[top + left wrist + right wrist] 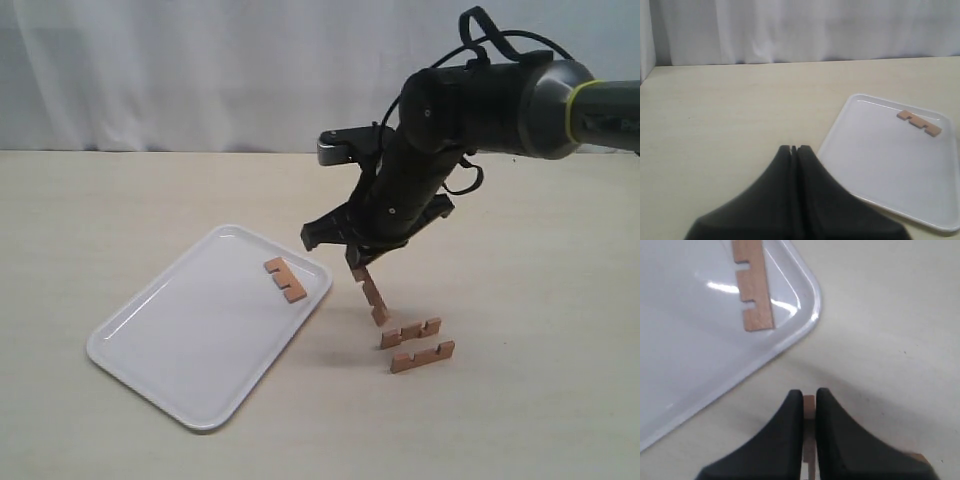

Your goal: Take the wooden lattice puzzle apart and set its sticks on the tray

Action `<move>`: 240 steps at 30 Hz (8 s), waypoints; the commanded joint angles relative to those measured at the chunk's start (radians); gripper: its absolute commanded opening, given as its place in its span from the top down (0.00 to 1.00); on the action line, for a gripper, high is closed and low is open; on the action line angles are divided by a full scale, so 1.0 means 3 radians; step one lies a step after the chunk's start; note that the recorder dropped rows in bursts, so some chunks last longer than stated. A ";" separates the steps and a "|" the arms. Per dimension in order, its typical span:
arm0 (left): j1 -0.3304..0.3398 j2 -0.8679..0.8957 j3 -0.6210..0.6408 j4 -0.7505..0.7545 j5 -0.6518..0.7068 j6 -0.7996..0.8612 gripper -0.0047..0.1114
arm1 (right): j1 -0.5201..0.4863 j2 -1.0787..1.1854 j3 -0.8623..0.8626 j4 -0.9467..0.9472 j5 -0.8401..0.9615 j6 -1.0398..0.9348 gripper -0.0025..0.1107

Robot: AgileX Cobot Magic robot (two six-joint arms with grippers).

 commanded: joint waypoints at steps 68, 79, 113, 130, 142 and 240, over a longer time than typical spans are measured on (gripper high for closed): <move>-0.0022 -0.0002 0.0006 -0.0008 -0.0039 0.0003 0.96 | 0.0138 0.0207 -0.1620 -0.0354 0.1200 -0.0580 0.55; -0.0022 -0.0002 0.0006 -0.0008 -0.0039 0.0003 0.96 | -0.0186 -0.0253 -0.0367 -0.0434 0.1200 -0.0562 0.71; -0.0022 -0.0002 0.0006 -0.0008 -0.0039 0.0003 0.96 | -0.0209 0.0039 0.0214 -0.0448 0.1101 0.0116 0.31; -0.0022 -0.0002 0.0006 -0.0008 -0.0039 0.0003 0.96 | -0.0209 -0.0070 0.0901 -0.0287 0.0214 0.0055 0.29; -0.0022 -0.0002 0.0006 -0.0008 -0.0039 0.0003 0.96 | -0.0209 -0.0070 0.0901 -0.0287 0.0087 0.0261 0.29; -0.0022 -0.0002 0.0006 -0.0008 -0.0039 0.0003 0.96 | -0.0300 -0.0460 0.0661 0.0119 -0.0214 -0.0932 0.82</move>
